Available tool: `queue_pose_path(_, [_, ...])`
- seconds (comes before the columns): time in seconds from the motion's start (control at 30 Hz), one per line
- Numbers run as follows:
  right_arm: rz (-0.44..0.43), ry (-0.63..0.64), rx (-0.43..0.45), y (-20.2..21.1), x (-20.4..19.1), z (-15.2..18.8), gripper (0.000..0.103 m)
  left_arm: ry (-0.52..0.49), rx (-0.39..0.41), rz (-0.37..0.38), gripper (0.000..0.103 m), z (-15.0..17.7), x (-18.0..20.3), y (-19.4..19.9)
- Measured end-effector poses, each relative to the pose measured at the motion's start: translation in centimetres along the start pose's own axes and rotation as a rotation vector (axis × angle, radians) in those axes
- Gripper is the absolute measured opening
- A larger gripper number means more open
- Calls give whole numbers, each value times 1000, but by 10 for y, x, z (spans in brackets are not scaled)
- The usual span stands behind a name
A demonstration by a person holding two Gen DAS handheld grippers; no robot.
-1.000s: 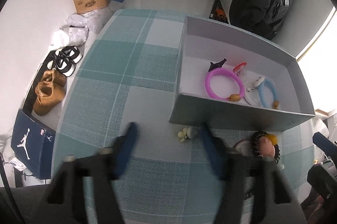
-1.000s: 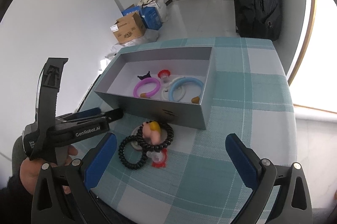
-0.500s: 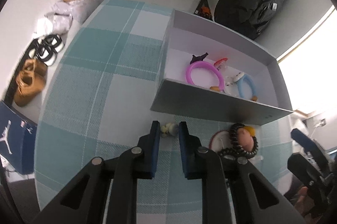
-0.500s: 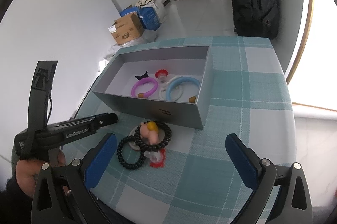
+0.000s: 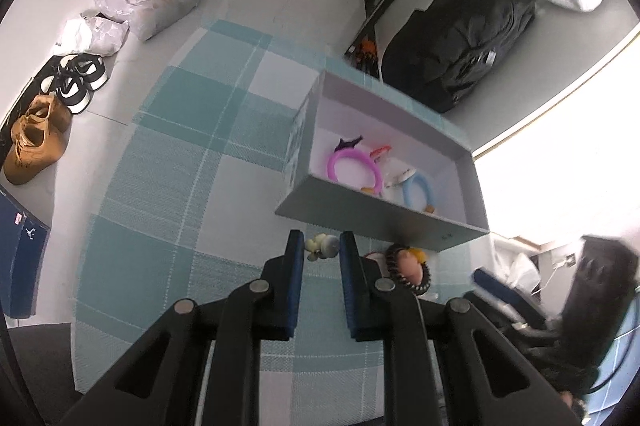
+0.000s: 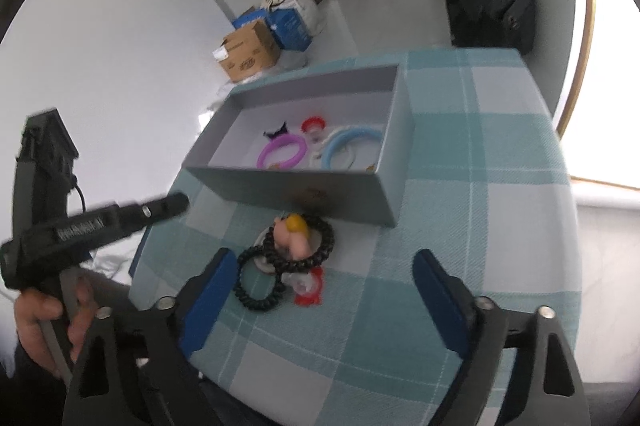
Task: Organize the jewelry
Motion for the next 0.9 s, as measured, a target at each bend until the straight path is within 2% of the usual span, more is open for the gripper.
queue_pose_path(0.23, [-29,84,-66,-11,-20,17,58,36,20,43,13,-7,3,4])
queue_pose_path(0.4, [-27,113,-86,-18,-26,23,50,20,25,62,13,-9,4,8])
queue_pose_path(0.47, [-27,109,-89,-21,-26,22,42,23,23,67,13,-9,4,9])
queue_pose_path(0.53, [-8,106,-89,-23,-24,22,40,31,24,70,13,-10,2,10])
queue_pose_path(0.6, [-11,100,-87,-24,-23,21,32,39,31,68,13,-12,0,12])
queue_pose_path(0.63, [-9,100,-87,-25,-23,20,23,42,36,65,13,-13,-1,13])
queue_pose_path(0.67, [-4,105,-84,-24,-23,20,19,44,38,65,13,-13,-1,13])
queue_pose_path(0.9, [-9,95,-74,-23,-23,19,19,49,38,57,13,-12,-3,13])
Point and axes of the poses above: each gripper's, at about its wrist camera, not at the fingertips, and y roughly against the way its jaws point, x to its right, z to its underside, the point moved 6 cm from there along -y, roughly the way its jaws point, and after that the axes turned 9 degrees about x, right-handed, at the moved point
